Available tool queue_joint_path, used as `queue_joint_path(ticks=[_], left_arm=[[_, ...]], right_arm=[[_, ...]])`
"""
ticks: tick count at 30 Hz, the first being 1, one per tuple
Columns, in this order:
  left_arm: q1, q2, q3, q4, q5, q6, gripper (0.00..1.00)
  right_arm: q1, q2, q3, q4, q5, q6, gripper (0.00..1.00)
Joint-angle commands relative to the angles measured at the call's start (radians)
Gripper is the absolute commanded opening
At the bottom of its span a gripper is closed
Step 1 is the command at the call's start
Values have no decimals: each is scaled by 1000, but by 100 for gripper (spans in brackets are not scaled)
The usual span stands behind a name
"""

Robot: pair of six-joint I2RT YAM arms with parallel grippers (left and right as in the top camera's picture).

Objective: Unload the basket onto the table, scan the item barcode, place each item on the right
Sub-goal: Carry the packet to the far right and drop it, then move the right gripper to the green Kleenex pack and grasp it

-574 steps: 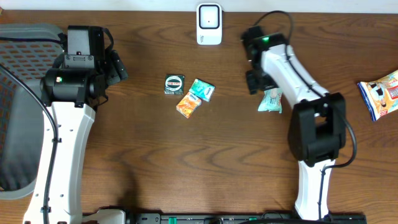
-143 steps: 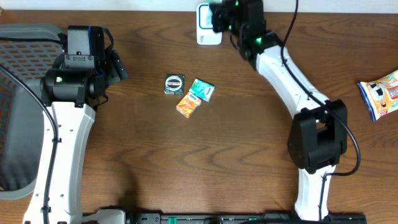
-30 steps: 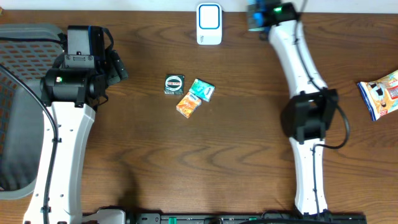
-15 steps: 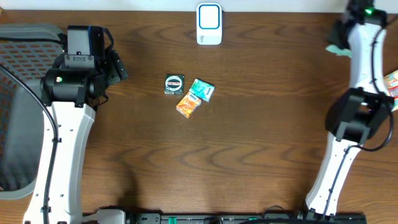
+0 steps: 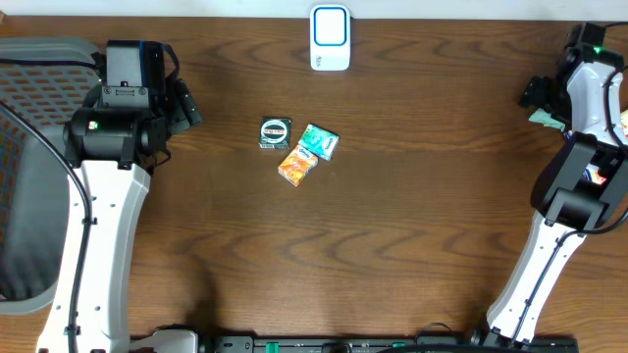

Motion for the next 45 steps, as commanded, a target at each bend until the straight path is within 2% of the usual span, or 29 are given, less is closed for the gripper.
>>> queue_joint_path(ticks=[1,6,11,16,21,26,35,45], left_arm=[[3,4,3,-3,-13,13,98],[3,4,3,-3,-13,13,98],[3,4,3,-3,-13,13,97],[3,4,3,-3,-13,13,98],[3,4,3,-3,-13,13,98],[3,4,3,-3,-13,13,98],[3,4,3,-3,-13,13,98],[3,4,3,-3,-13,13,98]], right_arm=[[19,-90,5,3,-25,8,99],[74,-225,5,43,-50,8,99],[139,-311,5,97,-226,7,96],[218,-309,1,142,-483,-5,72],[326,-269,0,146,-623,-131,73],[457,-195,0,129,-642,-288,74],[639,-40,0,119,-641,-351,72],[730,-25,0,44,-642,-457,76]])
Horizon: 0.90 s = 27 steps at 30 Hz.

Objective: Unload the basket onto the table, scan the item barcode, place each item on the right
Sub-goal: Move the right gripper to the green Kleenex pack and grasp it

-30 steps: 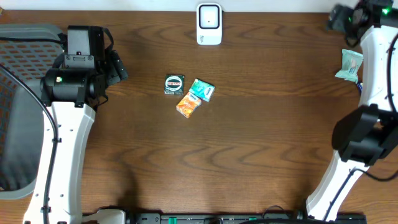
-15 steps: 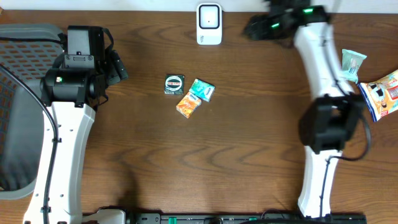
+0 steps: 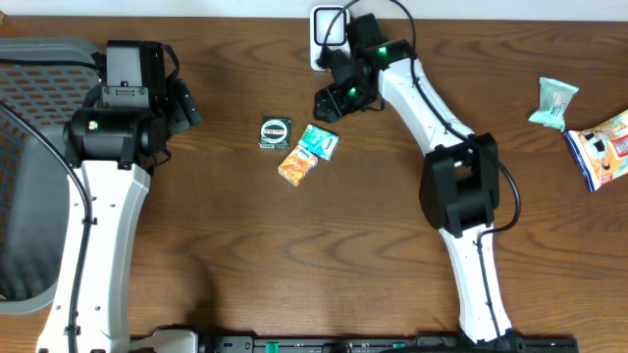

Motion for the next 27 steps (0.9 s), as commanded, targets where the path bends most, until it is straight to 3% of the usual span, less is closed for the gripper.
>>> queue_joint_path(ticks=[1,6,18,27], left_arm=[[3,4,3,-3,-13,13,98],[3,4,3,-3,-13,13,98],[3,4,3,-3,-13,13,98],[3,4,3,-3,-13,13,98]], right_arm=[[18,-5,2,-32,-11,-55,74],[24,3,2,-101,-11,-132,65],[24,5,2,-150,-138,-248,67],[24,5,-82,-101,-138,-272,58]])
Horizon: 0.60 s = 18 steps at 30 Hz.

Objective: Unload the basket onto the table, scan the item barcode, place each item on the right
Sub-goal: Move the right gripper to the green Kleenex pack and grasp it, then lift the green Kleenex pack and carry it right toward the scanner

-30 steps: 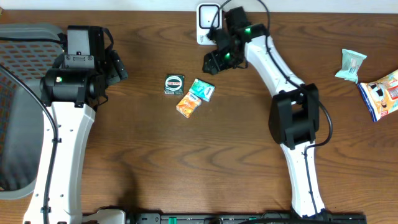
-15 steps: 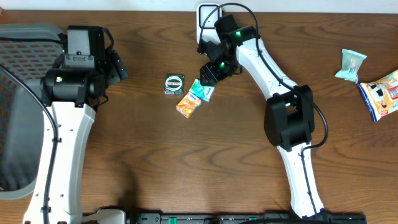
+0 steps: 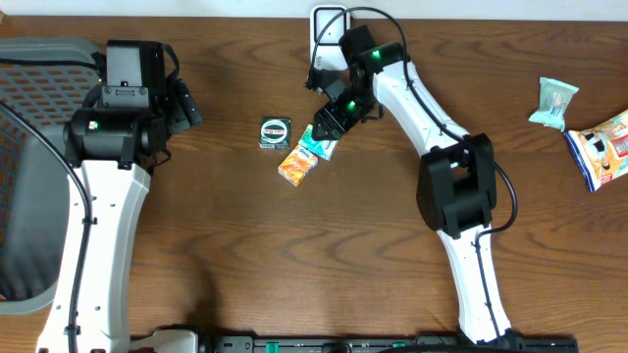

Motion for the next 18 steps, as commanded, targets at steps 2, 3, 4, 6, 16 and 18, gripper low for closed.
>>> queue_joint_path(ticks=[2,3,4,6,16,18], left_arm=[[3,4,3,-3,-13,13,98],[3,4,3,-4,-13,13,98],[3,4,3,-4,-13,13,98],[3,4,3,-3,-13,13,98],[3,4,3,-4,-13,13,98],[3,4,3,-4,-13,13,98]], right_arm=[[5,5,-79,55,-24,-21,55],[5,5,-95,72,-24,-17,53],[5,5,-106,84,-24,-10,50],[6,5,-120,98,-24,2,42],[-2,0,-119,111,-27,98,1],[-5,-8,-119,112,-27,115,1]])
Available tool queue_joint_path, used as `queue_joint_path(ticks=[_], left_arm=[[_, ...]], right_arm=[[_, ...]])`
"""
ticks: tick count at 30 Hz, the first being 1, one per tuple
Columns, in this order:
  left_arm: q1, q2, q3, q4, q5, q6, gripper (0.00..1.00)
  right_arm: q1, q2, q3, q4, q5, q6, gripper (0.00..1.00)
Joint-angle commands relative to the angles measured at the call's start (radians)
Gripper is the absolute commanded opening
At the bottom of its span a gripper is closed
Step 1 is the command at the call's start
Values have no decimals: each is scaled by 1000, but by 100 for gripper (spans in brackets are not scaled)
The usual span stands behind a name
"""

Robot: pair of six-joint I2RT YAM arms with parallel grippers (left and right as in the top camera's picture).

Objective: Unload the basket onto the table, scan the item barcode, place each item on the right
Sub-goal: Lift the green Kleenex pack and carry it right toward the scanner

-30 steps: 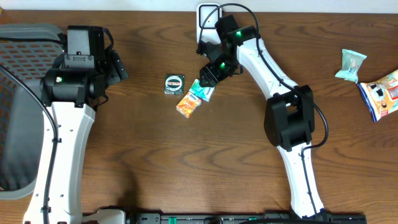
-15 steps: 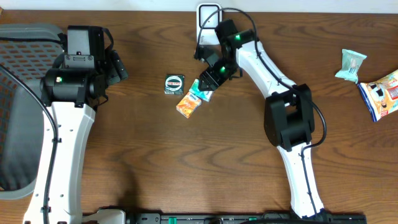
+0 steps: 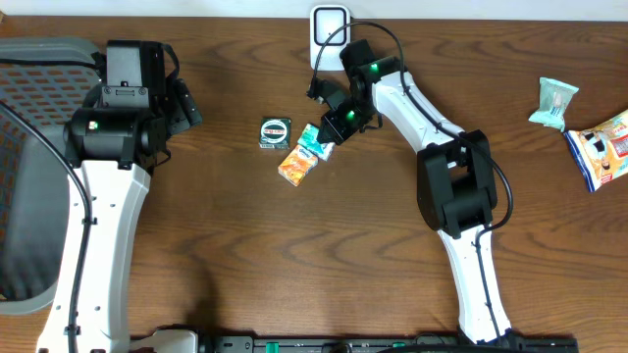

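Observation:
Three small items lie mid-table in the overhead view: a dark round item point(image 3: 276, 132), an orange packet point(image 3: 297, 164) and a teal packet point(image 3: 312, 144). The white and blue scanner point(image 3: 329, 22) stands at the table's back edge. My right gripper point(image 3: 331, 129) is down at the teal packet's right end, covering part of it; the arm hides its fingers, so whether they grip the packet does not show. My left gripper point(image 3: 188, 106) rests at the left, well away from the items, its fingers too dark to read.
A pale green packet point(image 3: 554, 101) and a blue and orange snack bag point(image 3: 602, 147) lie at the far right edge. A grey mesh chair point(image 3: 34, 167) sits beyond the table's left side. A cable from the right arm crosses in front of the scanner.
My right gripper has shifted slightly toward the back right while staying at the teal packet's right end. The packet, the other items and the left arm look unmoved.
The right arm began folded at the far right edge, hiding the packets there. Then it reached across to just below the scanner. After that its gripper came down onto the teal packet, where it remains. The left arm stayed put throughout.

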Motion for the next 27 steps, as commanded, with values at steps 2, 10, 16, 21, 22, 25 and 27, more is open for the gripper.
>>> queue_joint_path(ticks=[2,10,16,21,22,25,27], left_arm=[[3,4,3,-4,-13,13,98],[3,4,3,-4,-13,13,98],[3,4,3,-4,-13,13,98],[3,4,3,-4,-13,13,98],[3,4,3,-4,-13,13,97],[3,4,3,-4,-13,13,98],[3,4,3,-4,-13,13,98]], right_arm=[[-6,-21,-10,6,16,71,1],[-93,-125,-10,36,-127,137,1],[-219,-135,-12,35,-460,137,1],[-313,-135,-13,35,-725,98,1],[-322,-135,-13,35,-744,98,1],[-346,-135,-13,36,-816,99,1],[-357,-135,-12,37,-885,96,1]])
